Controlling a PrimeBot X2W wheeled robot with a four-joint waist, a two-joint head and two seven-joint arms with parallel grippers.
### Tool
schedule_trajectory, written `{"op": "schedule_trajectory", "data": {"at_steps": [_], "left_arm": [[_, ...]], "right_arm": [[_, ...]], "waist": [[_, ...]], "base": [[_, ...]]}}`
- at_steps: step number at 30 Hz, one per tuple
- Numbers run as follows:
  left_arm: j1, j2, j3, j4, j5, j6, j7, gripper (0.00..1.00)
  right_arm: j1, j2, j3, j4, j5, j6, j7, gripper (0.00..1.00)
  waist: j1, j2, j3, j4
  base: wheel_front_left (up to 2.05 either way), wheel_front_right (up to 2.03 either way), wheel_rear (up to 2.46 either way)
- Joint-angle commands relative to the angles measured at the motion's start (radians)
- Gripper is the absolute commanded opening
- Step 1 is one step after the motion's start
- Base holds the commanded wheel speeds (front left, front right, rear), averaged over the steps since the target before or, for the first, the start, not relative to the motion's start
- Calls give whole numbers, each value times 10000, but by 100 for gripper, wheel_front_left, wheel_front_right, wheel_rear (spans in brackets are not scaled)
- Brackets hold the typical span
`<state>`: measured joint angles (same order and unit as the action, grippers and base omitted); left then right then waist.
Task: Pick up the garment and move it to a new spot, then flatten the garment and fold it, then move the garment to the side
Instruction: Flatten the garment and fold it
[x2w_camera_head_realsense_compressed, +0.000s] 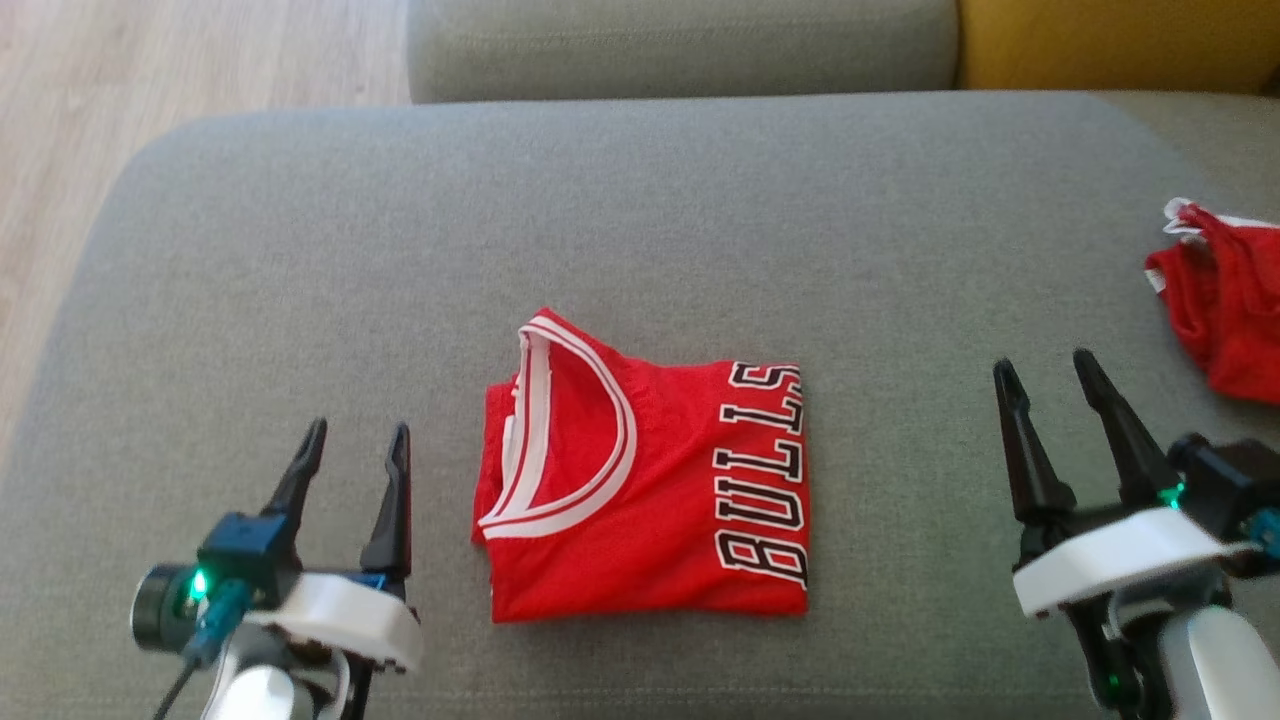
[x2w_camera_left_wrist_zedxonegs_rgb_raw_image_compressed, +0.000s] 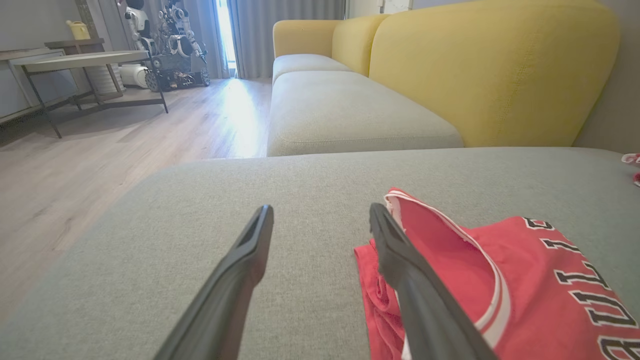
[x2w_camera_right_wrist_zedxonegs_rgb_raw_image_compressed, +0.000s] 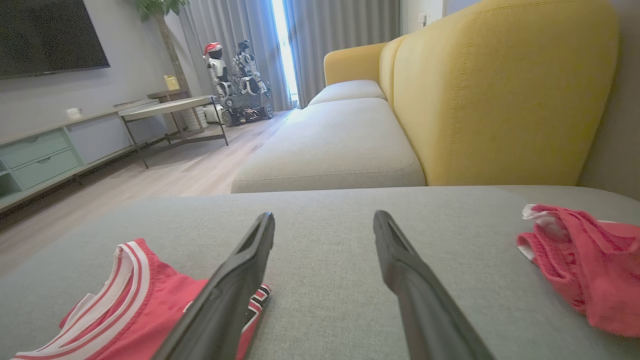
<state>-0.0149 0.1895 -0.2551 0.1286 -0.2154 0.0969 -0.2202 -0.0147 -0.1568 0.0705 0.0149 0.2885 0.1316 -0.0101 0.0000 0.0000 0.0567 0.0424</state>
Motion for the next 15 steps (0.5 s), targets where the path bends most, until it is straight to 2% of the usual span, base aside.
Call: {"op": "schedule_trajectory", "data": {"at_steps": [1,15], "left_arm": [[-180,243,294,-422,-19,72,40,100],[432,473,267,-852,-163,197,381,100]], "right_arm": [[-16,-13,54,-575,-139,-9,140,100],[1001,226,-193,-1558,-530,-9,844,100]], "waist": [[0,0,-174,-67],[0,0,-650,-242]], "base": [[0,0,0],[0,0,0]]}}
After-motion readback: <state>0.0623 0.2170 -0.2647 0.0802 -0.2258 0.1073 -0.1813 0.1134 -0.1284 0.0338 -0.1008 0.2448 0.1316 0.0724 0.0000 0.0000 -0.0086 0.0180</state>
